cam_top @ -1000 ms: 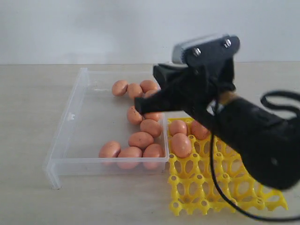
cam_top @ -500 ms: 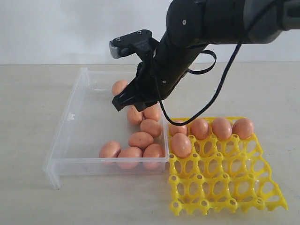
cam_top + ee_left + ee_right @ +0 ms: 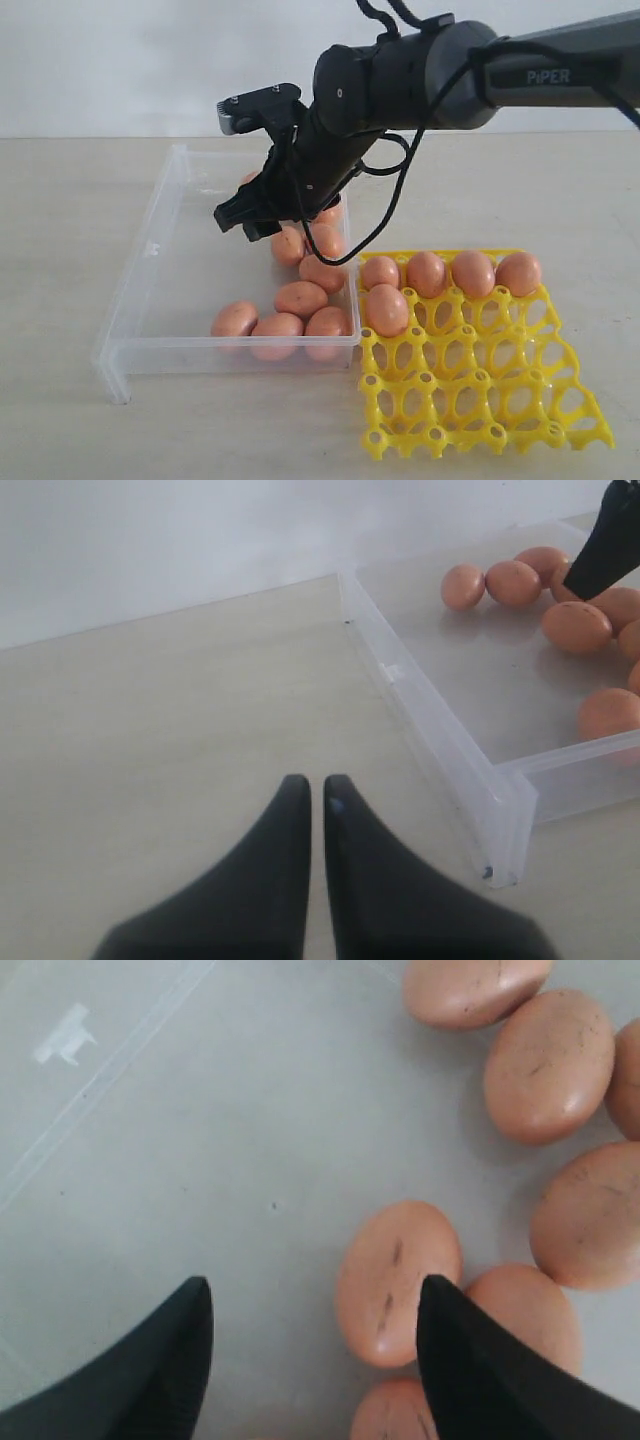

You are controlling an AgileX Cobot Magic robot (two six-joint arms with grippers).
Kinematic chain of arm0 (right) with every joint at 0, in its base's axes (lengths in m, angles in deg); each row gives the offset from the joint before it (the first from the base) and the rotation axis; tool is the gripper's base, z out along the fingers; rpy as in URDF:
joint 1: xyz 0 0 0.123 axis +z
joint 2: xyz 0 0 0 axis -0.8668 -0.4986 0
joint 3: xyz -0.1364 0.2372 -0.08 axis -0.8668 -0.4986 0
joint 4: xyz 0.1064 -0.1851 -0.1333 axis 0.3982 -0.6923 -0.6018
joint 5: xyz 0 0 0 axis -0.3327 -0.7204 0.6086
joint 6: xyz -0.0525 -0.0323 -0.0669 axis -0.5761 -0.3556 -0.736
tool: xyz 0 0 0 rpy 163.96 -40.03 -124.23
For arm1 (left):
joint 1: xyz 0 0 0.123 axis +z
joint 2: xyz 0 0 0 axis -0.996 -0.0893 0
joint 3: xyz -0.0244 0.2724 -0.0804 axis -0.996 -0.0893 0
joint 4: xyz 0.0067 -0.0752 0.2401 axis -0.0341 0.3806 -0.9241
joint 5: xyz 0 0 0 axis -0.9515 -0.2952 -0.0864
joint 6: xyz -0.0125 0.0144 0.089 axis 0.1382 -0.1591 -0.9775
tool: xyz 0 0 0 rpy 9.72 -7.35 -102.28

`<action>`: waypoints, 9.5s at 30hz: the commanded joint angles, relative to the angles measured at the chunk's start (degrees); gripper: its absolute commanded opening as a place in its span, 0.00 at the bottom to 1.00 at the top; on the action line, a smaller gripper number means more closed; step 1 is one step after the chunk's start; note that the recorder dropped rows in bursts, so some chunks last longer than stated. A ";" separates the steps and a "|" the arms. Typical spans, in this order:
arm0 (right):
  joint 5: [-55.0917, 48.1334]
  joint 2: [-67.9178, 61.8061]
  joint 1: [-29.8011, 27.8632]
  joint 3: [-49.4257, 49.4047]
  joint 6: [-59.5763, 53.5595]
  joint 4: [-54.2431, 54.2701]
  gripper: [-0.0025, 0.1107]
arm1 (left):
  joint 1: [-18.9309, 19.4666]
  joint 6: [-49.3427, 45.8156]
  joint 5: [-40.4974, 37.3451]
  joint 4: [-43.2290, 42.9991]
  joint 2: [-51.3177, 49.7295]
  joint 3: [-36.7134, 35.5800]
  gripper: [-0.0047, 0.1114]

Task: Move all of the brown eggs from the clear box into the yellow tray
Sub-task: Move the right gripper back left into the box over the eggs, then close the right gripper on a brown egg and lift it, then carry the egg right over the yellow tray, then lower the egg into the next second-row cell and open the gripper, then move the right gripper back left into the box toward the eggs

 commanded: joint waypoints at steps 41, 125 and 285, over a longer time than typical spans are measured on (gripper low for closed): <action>4.60 -8.25 -0.39 1.41 2.90 -0.07 0.02 | 0.21 0.61 0.22 0.01 0.22 -0.23 0.08; 50.33 52.26 4.06 -67.33 -39.68 33.62 0.02 | 0.21 0.61 0.22 0.01 0.22 -0.23 0.08; 80.05 23.23 -22.88 -42.48 61.22 -64.64 0.02 | 0.21 0.61 0.22 0.01 0.22 -0.23 0.08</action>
